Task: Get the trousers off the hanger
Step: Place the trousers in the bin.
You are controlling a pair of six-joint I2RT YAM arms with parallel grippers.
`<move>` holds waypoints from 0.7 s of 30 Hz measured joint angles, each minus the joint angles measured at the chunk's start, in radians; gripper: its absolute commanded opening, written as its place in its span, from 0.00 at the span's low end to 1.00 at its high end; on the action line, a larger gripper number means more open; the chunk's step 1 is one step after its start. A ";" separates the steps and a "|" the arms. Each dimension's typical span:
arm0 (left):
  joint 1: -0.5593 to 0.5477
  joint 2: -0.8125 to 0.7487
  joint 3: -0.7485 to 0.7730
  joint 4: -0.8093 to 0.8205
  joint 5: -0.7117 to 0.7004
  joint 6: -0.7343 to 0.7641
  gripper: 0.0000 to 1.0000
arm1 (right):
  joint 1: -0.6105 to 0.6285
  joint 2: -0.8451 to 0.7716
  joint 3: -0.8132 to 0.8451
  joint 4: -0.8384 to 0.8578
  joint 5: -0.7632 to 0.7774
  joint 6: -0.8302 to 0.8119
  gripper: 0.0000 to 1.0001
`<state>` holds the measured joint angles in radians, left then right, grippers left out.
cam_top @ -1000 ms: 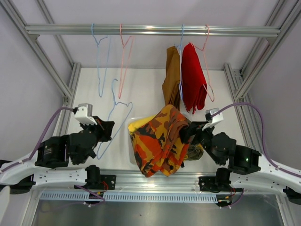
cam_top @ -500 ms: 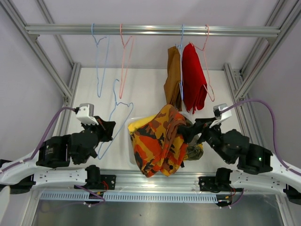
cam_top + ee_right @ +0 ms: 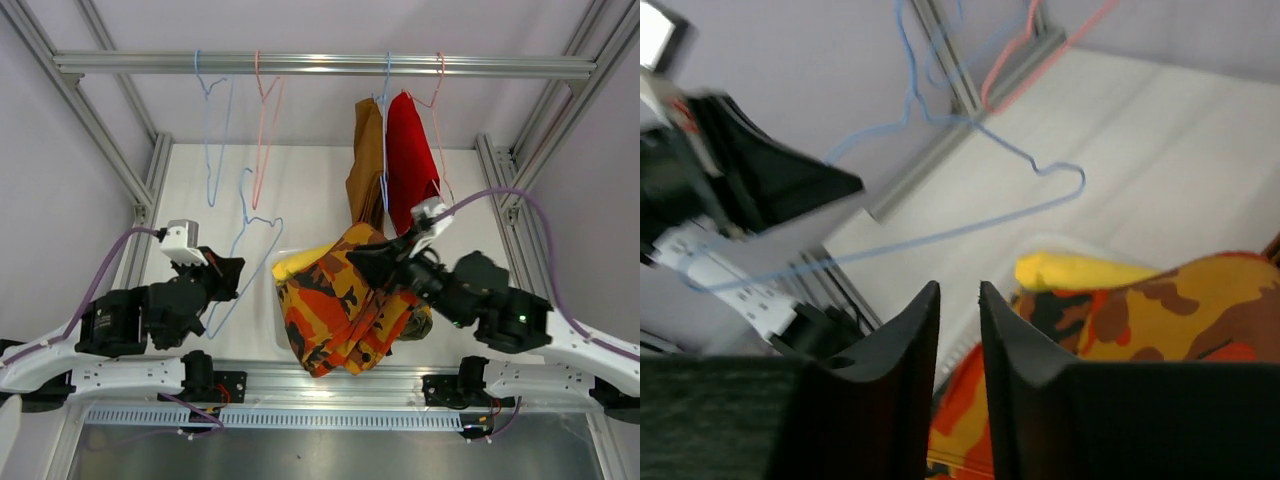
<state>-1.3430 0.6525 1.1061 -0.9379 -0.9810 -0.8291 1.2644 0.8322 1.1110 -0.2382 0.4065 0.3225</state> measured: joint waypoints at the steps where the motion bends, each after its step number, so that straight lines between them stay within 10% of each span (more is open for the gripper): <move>1: 0.000 -0.003 0.000 0.000 0.000 0.000 0.01 | 0.000 0.014 -0.017 0.002 -0.002 0.002 0.18; 12: 0.000 -0.013 -0.041 -0.021 0.022 -0.006 0.01 | 0.004 -0.073 -0.547 -0.044 0.077 0.245 0.08; 21: 0.000 0.001 -0.045 -0.039 0.038 -0.005 0.01 | 0.004 -0.213 -0.575 -0.135 0.113 0.361 0.11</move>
<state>-1.3430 0.6537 1.0611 -0.9764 -0.9428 -0.8337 1.2686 0.6189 0.5362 -0.3733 0.5198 0.6838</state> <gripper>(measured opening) 0.008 0.105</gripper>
